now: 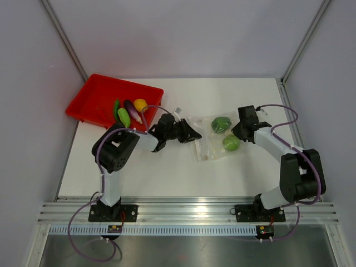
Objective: Open the zip-top bag and remove the fake food
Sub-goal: Adjust the zipper food storage bag at the center of the board.
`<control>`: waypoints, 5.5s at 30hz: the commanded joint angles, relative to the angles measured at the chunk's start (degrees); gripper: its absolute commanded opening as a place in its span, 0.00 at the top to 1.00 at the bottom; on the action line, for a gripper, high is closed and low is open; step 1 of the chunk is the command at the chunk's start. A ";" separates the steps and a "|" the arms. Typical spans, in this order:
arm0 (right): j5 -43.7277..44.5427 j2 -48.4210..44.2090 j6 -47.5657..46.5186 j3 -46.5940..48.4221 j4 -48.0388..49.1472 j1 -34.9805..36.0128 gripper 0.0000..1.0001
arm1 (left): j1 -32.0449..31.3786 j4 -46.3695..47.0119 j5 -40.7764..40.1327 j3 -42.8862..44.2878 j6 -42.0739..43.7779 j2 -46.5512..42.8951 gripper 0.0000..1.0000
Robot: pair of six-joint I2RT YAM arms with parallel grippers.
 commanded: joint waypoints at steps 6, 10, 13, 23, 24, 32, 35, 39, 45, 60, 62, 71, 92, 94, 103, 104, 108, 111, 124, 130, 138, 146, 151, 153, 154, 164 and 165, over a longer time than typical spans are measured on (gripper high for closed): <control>3.74 -1.73 0.76 2.06 -1.40 -0.43 1.00 | 1.53 8.56 3.53 -0.93 -1.16 -3.28 0.92; 6.83 -3.49 1.55 1.80 -2.64 -0.43 1.00 | 3.38 10.67 4.85 -2.95 -2.83 -4.86 0.94; 7.27 -4.72 2.26 0.83 -2.20 -0.95 1.00 | 4.61 12.87 5.82 -3.83 -4.23 -5.47 1.00; 2.89 -6.48 -1.07 0.83 -0.89 -1.31 0.82 | 4.88 15.95 6.26 -5.06 -5.21 -5.83 1.00; 2.01 -6.66 -2.73 0.57 0.34 -1.31 0.72 | 4.88 15.95 6.35 -4.98 -5.21 -5.65 1.00; -4.59 -13.25 -8.72 -4.35 8.16 -1.31 0.25 | 4.88 15.51 6.52 -4.45 -5.21 -4.77 1.00; -6.17 -12.90 -10.83 -4.18 8.70 -1.31 0.22 | 4.88 15.25 6.70 -4.10 -5.12 -4.16 1.00; -8.72 -9.39 -12.15 -2.42 8.08 -1.22 0.23 | 4.88 15.16 6.96 -3.74 -5.12 -3.98 1.00; -10.92 -3.94 -13.29 0.21 7.12 -0.96 0.29 | 4.88 14.90 6.79 -3.83 -4.95 -4.07 1.00; -11.37 -1.29 -13.04 1.63 6.32 -0.96 1.00 | 4.97 15.33 7.14 -3.83 -5.65 -3.98 1.00; -9.79 -3.22 -12.51 0.75 6.33 -0.96 1.00 | 5.31 16.47 7.49 -4.18 -6.00 -4.15 1.00; -3.54 -9.64 -11.19 -1.36 5.53 -0.96 1.00 | 6.55 18.15 7.84 -5.33 -7.14 -5.04 1.00; -1.96 -7.54 -8.73 -1.01 5.01 -1.04 1.00 | 7.87 14.80 4.68 -9.72 -9.60 -5.30 0.59; -1.35 -7.80 -8.38 -1.19 4.75 -1.05 1.00 | 7.87 14.55 4.33 -10.07 -9.34 -5.39 0.61; 0.41 -8.50 -7.23 -1.63 4.39 -1.48 1.00 | 7.43 14.98 4.33 -10.43 -8.90 -3.89 0.91; 0.33 -8.50 -7.15 -1.63 4.48 -1.48 1.00 | 7.34 14.98 4.41 -10.16 -8.90 -3.20 0.92; 0.33 -9.12 -6.97 -2.07 4.92 -1.48 1.00 | 7.16 14.55 5.12 -9.11 -9.08 -1.96 1.00; 0.15 -8.94 -6.97 -2.07 4.92 -1.57 1.00 | 6.73 12.45 4.24 -8.84 -7.85 -1.70 1.00; -2.31 -8.07 -7.06 -2.33 6.06 -1.48 1.00 | 2.59 3.38 7.14 0.56 -5.03 5.24 0.96; -4.86 -6.57 -6.62 -2.51 7.20 -1.48 1.00 | 1.72 3.21 9.95 4.42 -6.00 8.76 0.86; -5.22 -2.27 -5.74 -0.67 4.93 -1.48 1.00 | -0.22 0.39 10.74 7.85 -4.51 10.96 0.65; 1.12 -2.88 -4.77 1.09 0.53 -1.40 1.00 | -0.92 1.19 11.01 8.82 -4.24 11.22 0.62; 2.17 -3.49 -5.12 1.62 -0.79 -1.48 1.00 | -1.10 1.45 11.01 8.91 -4.24 11.05 0.61; 2.00 -3.67 -5.56 2.15 -1.49 -1.48 0.95 | -1.19 1.36 10.83 8.82 -4.07 10.96 0.61; 2.08 -3.67 -5.56 2.32 -1.84 -1.48 0.91 | -1.27 1.36 10.83 8.82 -4.07 10.87 0.61; 3.84 -10.60 -8.11 5.15 -10.81 -1.48 0.40 | -1.71 0.48 10.48 8.30 -3.98 9.03 0.61; 4.10 -11.31 -7.59 4.70 -10.99 -1.48 0.40 | -1.80 0.22 10.39 8.30 -3.81 8.59 0.61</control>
